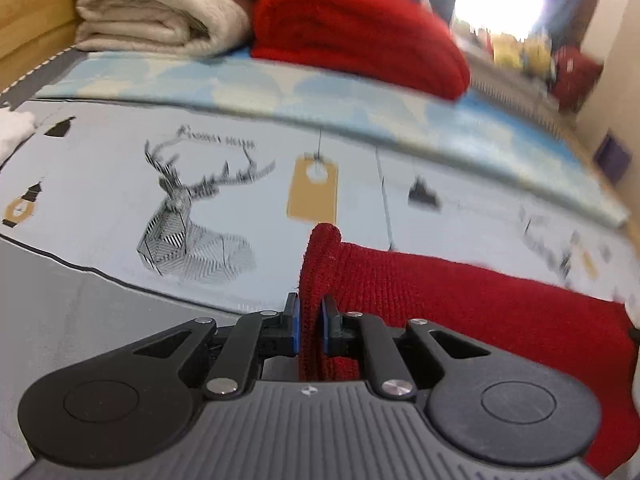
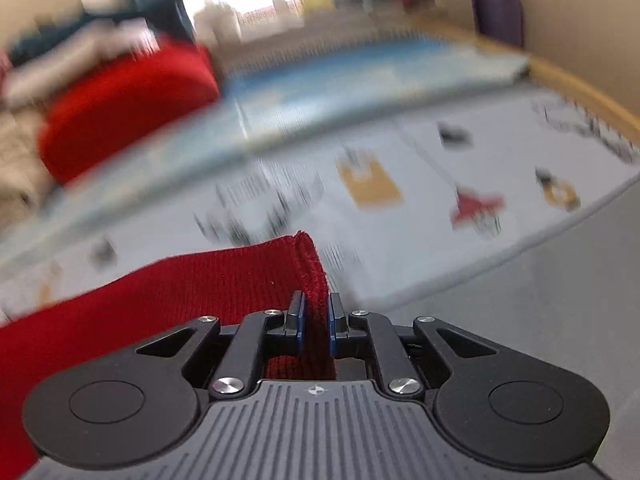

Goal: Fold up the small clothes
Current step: 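Lay the hem down on the sweater and open both grippers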

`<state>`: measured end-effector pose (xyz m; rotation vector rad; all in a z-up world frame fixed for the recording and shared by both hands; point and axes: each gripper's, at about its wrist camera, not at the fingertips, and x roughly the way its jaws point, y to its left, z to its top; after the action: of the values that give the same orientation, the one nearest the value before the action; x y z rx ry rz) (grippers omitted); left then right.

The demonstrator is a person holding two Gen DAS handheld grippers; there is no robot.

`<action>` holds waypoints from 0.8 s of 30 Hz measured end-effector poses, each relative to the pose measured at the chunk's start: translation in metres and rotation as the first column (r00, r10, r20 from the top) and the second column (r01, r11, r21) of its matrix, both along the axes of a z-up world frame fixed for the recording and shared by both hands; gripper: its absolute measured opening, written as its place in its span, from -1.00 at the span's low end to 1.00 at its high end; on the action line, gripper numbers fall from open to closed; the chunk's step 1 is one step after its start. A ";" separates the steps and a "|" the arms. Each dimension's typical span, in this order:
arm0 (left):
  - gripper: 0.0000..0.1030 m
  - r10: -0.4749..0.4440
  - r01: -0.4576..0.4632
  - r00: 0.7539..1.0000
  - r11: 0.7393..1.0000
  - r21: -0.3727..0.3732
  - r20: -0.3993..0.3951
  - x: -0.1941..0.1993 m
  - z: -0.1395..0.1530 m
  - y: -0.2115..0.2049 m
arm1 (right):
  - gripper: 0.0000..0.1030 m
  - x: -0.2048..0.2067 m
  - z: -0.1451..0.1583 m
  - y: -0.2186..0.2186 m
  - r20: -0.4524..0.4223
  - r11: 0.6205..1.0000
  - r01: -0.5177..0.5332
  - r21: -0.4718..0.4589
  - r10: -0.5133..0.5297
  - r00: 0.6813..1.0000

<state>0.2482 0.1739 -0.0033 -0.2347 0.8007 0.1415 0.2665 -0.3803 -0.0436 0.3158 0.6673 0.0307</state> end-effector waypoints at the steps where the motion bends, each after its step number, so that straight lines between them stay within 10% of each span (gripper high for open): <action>1: -0.78 -0.006 0.007 0.999 1.000 0.024 -0.038 0.005 -0.007 -0.004 | -0.79 0.007 -0.009 0.003 -0.051 1.000 -0.003 -0.019 0.002 0.999; 6: -0.68 0.030 -0.016 0.980 0.997 0.071 -0.197 0.011 -0.040 -0.001 | -0.73 0.016 -0.028 0.018 -0.134 0.995 -0.030 -0.090 0.018 0.991; 9: -0.41 0.079 -0.069 0.984 0.995 0.067 -0.160 -0.005 -0.025 0.008 | -0.50 0.012 -0.024 0.015 -0.143 0.997 0.005 -0.074 -0.016 0.990; 15: -0.37 -0.143 0.134 0.985 0.986 -0.096 -0.099 -0.045 -0.005 -0.004 | -0.26 -0.030 0.008 0.015 0.017 0.997 -0.063 -0.041 0.064 0.998; 19: -0.36 -0.406 0.388 0.897 0.913 -0.125 -0.176 -0.065 -0.018 -0.038 | -0.25 -0.055 0.005 0.031 -0.009 0.943 -0.332 0.024 0.332 0.943; 24: -0.25 -0.530 0.556 0.762 0.830 -0.045 -0.371 -0.092 -0.056 -0.063 | -0.22 -0.074 -0.037 0.038 -0.285 0.882 -0.467 -0.059 0.434 0.855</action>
<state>0.1567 0.1109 -0.0590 0.1059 1.2107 -0.3529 0.1927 -0.3421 -0.0805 0.0316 0.9966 0.4028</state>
